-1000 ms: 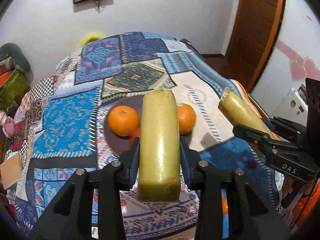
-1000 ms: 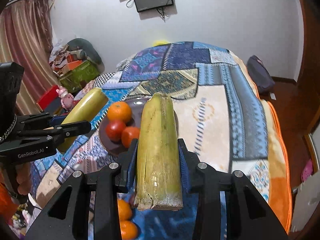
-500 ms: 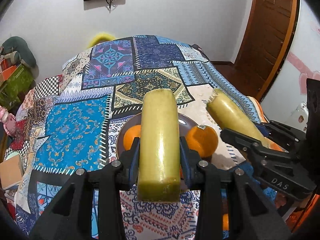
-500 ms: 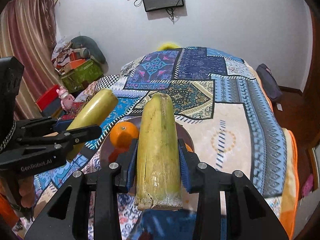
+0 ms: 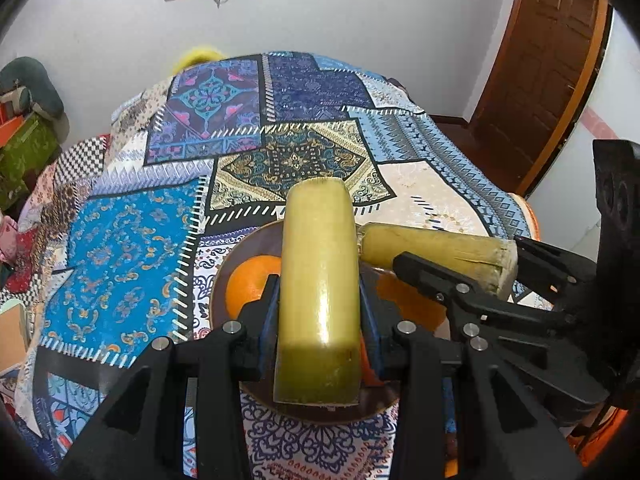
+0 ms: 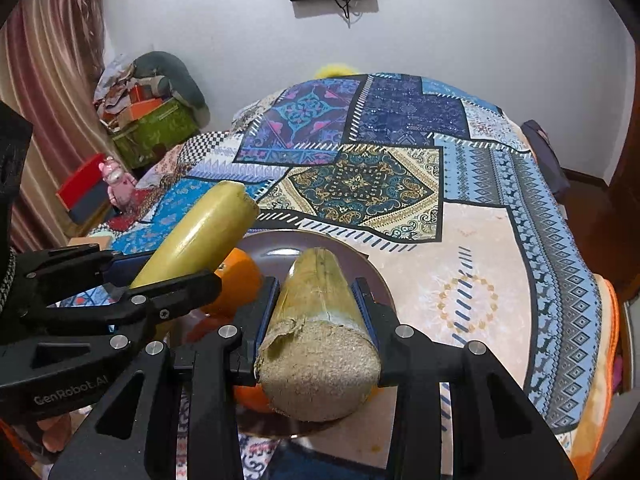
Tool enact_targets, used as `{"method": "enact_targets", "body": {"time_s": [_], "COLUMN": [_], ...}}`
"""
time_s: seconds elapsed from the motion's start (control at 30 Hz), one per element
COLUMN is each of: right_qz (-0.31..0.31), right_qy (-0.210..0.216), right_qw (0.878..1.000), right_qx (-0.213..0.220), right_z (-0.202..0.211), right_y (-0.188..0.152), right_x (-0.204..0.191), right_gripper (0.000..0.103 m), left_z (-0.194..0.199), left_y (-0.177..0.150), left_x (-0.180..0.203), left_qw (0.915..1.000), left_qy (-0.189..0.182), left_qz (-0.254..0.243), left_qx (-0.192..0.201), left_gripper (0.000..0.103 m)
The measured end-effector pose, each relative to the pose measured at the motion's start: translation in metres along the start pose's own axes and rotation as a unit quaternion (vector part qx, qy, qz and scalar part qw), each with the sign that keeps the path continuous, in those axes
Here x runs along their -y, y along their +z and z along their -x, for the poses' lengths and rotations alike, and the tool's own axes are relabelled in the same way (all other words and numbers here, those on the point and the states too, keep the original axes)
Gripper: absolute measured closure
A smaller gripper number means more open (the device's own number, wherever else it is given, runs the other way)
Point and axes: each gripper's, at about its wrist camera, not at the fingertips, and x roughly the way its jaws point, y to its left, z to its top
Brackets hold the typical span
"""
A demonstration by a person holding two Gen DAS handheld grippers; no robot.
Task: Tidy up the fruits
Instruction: 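Lower both yellow vegetables onto the plate beside the tomatoes and open both grippers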
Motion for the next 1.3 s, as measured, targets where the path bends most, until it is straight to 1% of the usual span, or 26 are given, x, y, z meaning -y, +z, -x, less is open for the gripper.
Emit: {"method": "enact_targets", "body": {"time_s": [0.1, 0.23, 0.37, 0.43, 0.57, 0.63, 0.7, 0.8, 0.87, 0.93, 1.03, 1.13, 1.3], "right_qz": [0.0, 0.006, -0.003, 0.004, 0.006, 0.007, 0.012, 0.018, 0.017, 0.014, 0.018, 0.023, 0.02], "right_qy": [0.0, -0.004, 0.007, 0.005, 0.007, 0.01, 0.004, -0.005, -0.003, 0.007, 0.004, 0.003, 0.008], "right_qw": [1.0, 1.0, 1.0, 1.0, 1.0, 1.0, 1.0, 1.0, 1.0, 1.0, 1.0, 1.0, 1.0], "right_qx": [-0.004, -0.005, -0.005, -0.004, -0.008, -0.01, -0.009, -0.012, -0.016, -0.016, -0.017, -0.014, 0.001], "right_z": [-0.005, -0.009, -0.01, -0.009, -0.01, -0.012, -0.013, -0.015, -0.015, -0.014, -0.012, -0.006, 0.015], "right_y": [-0.002, -0.004, -0.005, -0.005, -0.007, -0.007, -0.008, -0.007, -0.007, -0.006, -0.005, -0.005, -0.005], "right_x": [0.001, -0.001, 0.003, 0.001, 0.001, 0.001, -0.002, -0.005, -0.005, -0.004, -0.006, -0.007, -0.01], "right_gripper": [0.069, 0.069, 0.069, 0.069, 0.069, 0.069, 0.069, 0.067, 0.065, 0.064, 0.064, 0.064, 0.063], "left_z": [-0.009, -0.015, -0.02, -0.022, -0.019, -0.014, -0.011, -0.007, -0.006, -0.004, 0.0, 0.007, 0.025], "left_y": [0.001, 0.0, 0.001, 0.001, 0.003, 0.005, 0.008, 0.011, 0.01, 0.009, 0.007, 0.003, -0.005], "left_x": [-0.005, -0.007, -0.013, -0.013, -0.011, -0.008, -0.005, -0.001, -0.002, -0.004, -0.007, -0.007, -0.002], "left_qw": [0.9998, 0.9998, 0.9992, 0.9991, 0.9994, 0.9996, 0.9997, 0.9998, 0.9998, 0.9999, 0.9999, 1.0, 0.9999], "left_qy": [-0.006, -0.005, -0.019, -0.018, -0.017, -0.021, -0.021, -0.008, -0.002, -0.004, -0.002, -0.001, 0.0], "left_qz": [0.01, 0.007, 0.018, 0.018, 0.01, 0.004, -0.003, -0.014, -0.016, -0.013, -0.009, -0.009, -0.011], "left_qx": [-0.013, -0.018, -0.03, -0.033, -0.027, -0.017, -0.013, -0.009, -0.007, -0.008, -0.007, -0.002, 0.01], "left_gripper": [0.067, 0.067, 0.067, 0.067, 0.067, 0.067, 0.067, 0.067, 0.067, 0.067, 0.067, 0.067, 0.067]}}
